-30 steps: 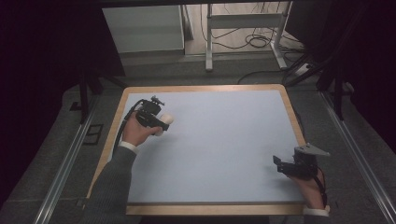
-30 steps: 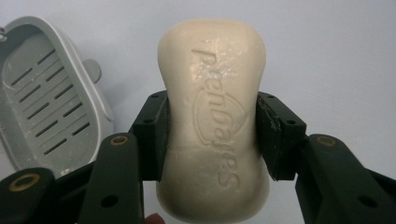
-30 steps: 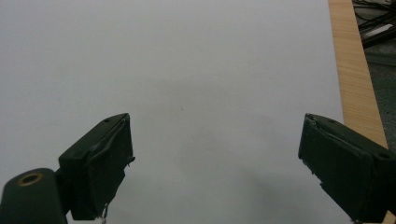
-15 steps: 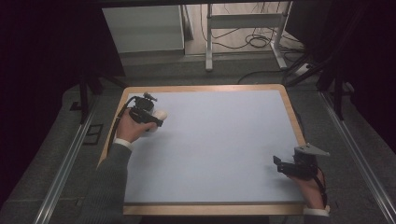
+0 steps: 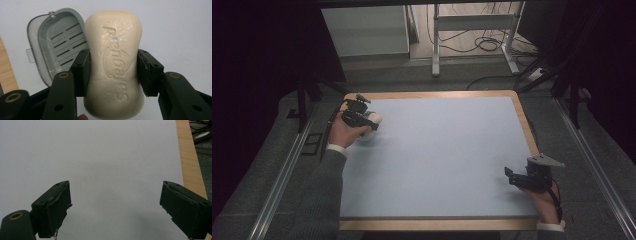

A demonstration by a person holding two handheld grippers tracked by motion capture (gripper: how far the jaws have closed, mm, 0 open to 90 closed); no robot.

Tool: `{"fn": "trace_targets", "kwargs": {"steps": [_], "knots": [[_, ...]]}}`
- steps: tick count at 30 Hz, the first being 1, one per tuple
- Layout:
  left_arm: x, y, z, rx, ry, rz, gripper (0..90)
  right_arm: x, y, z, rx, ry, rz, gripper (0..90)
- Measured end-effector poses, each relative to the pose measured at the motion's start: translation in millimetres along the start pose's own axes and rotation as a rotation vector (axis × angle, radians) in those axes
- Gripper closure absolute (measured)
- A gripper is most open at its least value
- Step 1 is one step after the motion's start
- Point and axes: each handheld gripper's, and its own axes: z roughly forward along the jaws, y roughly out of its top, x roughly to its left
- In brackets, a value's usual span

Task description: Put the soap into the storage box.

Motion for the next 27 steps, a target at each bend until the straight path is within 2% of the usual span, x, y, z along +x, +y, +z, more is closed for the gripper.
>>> {"fn": "trace_targets", "kwargs": {"steps": [13,18,27], "knots": [[24.6,5.7,15.1,0.035,0.033,-0.067,49.4,-1.5,-0.8,0.4,0.001,-0.004,0.002,9.7],[30.5,7.9,23.7,0.047,0.035,-0.088,49.4,-1.9,-0.9,0.3,0.000,-0.003,0.003,9.7],[36.5,9.6,35.9,0.063,0.065,-0.107,49.4,-2.6,-1.2,0.7,0.003,-0.005,0.003,9.7]]}}
